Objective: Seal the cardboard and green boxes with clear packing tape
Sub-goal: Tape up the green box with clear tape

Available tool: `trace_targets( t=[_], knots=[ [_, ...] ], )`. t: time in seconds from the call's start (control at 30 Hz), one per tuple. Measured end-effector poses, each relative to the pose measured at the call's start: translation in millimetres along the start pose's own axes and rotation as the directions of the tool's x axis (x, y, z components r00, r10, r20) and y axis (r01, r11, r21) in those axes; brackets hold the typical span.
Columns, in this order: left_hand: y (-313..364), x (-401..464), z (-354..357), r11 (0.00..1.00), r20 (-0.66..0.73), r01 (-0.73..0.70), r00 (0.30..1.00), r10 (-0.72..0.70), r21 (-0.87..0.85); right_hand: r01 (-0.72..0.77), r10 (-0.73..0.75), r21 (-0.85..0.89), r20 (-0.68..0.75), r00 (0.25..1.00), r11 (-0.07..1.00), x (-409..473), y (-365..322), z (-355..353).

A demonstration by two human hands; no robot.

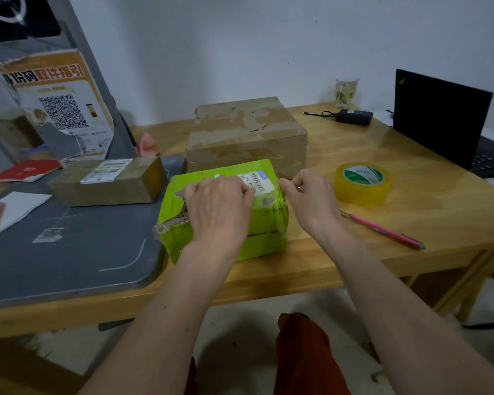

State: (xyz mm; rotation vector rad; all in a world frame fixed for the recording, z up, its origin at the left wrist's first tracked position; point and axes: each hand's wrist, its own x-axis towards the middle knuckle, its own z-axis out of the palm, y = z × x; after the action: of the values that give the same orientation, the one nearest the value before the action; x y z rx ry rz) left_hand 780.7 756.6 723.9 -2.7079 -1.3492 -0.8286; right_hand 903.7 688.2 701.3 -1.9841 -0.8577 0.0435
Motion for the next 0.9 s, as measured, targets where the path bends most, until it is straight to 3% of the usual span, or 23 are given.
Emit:
trace_targets(
  t=[0.17, 0.23, 0.33, 0.47, 0.57, 0.73, 0.9],
  knots=[
    [3, 0, -6, 0.997, 0.019, 0.069, 0.997, -0.068, -0.030, 0.030, -0.031, -0.038, -0.029, 0.999, 0.999, -2, 3, 4],
    [-2, 3, -11, 0.995, -0.051, 0.080, 0.995, -0.084, -0.063, 0.034, -0.035, -0.047, -0.029, 0.999, 0.998, -2, 4, 5],
    [-3, -7, -2, 0.971, -0.183, -0.213, 0.964, 0.191, -0.111, 0.034, -0.035, -0.043, -0.034, 0.999, 0.999, -2, 4, 7],
    [12, -37, 18, 0.923, -0.064, -0.379, 0.925, 0.375, -0.068, 0.030, -0.030, -0.016, -0.044, 0.999, 0.999, -2, 6, 12],
    [19, -37, 12, 0.928, 0.118, -0.354, 0.923, 0.366, -0.115, 0.026, -0.025, 0.008, -0.034, 0.999, 1.000, -1, 7, 14],
    [21, -39, 5, 0.932, 0.209, -0.363, 0.910, 0.358, -0.012, 0.028, -0.028, 0.009, -0.030, 0.999, 1.000, -2, 9, 14],
    [10, -40, 4, 0.925, 0.198, -0.377, 0.911, 0.362, 0.044, 0.033, -0.035, -0.064, -0.025, 0.999, 0.997, -5, 9, 12]
  ],
)
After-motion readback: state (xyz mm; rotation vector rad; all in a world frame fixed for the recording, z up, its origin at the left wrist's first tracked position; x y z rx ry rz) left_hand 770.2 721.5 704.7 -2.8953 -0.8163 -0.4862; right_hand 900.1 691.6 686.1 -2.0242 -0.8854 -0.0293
